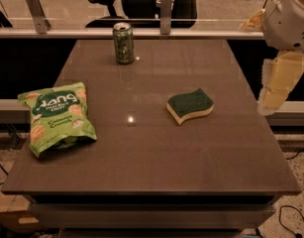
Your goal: Move sponge near green can
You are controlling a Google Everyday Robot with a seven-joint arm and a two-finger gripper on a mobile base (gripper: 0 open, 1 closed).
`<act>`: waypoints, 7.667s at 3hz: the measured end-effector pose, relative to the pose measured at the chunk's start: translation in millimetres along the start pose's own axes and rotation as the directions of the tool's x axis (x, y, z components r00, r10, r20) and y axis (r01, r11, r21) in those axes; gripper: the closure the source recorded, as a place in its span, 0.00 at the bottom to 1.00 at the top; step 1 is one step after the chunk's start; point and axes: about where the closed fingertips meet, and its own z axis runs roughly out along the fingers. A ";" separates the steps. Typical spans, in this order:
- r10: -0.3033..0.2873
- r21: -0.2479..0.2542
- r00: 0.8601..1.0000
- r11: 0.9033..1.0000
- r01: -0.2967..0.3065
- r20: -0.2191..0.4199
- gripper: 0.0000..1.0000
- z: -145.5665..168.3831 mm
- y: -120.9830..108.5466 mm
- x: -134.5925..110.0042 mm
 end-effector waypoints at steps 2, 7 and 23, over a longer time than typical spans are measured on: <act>-0.135 -0.054 0.985 0.990 0.129 -0.105 0.00 21.6 -12.3 -17.7; -0.127 -0.042 0.992 0.991 0.126 -0.019 0.00 86.2 -31.6 -43.3; -0.387 -0.149 0.921 0.915 0.376 -0.050 1.00 135.5 -65.1 -61.3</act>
Offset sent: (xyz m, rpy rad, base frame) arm 0.0232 0.0278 -0.0302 -0.2275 0.0951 0.1476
